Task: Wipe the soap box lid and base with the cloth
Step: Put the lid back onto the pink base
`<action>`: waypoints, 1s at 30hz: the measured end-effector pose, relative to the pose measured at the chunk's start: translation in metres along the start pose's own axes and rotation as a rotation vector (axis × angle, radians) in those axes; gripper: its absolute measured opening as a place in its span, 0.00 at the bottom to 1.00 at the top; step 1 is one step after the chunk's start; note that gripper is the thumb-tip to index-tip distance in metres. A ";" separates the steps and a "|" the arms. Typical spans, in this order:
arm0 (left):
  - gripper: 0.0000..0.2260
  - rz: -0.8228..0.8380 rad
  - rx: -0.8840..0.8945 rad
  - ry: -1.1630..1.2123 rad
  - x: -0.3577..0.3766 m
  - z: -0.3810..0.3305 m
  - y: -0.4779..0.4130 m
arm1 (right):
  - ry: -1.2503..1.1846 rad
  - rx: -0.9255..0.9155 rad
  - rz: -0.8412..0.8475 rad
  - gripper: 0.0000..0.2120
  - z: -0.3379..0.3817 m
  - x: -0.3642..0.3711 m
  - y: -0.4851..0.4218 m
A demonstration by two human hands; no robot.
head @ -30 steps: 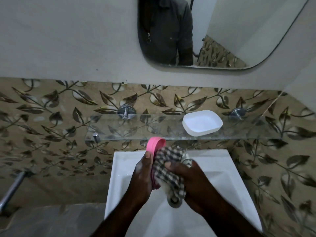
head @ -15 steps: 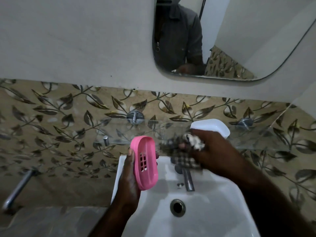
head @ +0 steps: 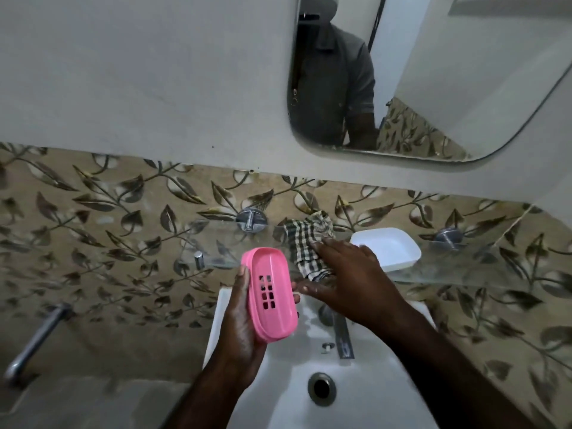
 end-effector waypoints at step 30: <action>0.30 0.175 0.032 -0.046 0.022 -0.001 0.014 | -1.595 0.058 0.049 0.11 0.028 -0.048 0.014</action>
Point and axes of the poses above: each hand's wrist, its own y-axis away from the middle knuckle, its own x-axis out of the palm, z = x × y, the point moved 2 cm from there along -y, towards the middle knuckle, and after that the axes turned 6 degrees about y, right-handed, at the moved point
